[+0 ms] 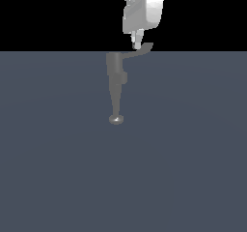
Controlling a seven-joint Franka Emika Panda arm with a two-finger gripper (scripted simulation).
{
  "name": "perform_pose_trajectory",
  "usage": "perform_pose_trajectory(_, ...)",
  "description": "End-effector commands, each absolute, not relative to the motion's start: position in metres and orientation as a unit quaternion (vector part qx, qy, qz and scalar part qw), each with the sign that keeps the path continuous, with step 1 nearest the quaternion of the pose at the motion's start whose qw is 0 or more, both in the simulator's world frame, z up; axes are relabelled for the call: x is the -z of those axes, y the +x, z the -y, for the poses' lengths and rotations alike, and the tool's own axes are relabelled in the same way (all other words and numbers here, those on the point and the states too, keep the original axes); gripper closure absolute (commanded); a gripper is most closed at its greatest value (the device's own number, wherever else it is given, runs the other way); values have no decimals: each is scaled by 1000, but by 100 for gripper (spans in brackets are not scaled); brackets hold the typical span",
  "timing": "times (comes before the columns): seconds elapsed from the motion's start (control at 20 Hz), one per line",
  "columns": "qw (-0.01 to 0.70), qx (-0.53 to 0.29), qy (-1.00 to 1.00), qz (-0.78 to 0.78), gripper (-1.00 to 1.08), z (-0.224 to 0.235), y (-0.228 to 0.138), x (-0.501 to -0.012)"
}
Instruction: Turn on the faucet by rotating a designated handle.
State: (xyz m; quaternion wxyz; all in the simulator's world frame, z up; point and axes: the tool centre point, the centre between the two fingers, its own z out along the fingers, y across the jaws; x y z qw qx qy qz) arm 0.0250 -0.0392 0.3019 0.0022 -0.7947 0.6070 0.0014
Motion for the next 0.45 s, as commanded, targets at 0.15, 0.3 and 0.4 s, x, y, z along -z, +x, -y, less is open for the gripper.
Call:
perform_pose_trajectory(0.15,0,0,-785,-620,108,68,40,-300)
perform_pose_trajectory(0.3,0,0,-784,-621,108,75,47,-300)
perform_pose_trajectory(0.4,0,0,-783,-621,108,77,50,-300)
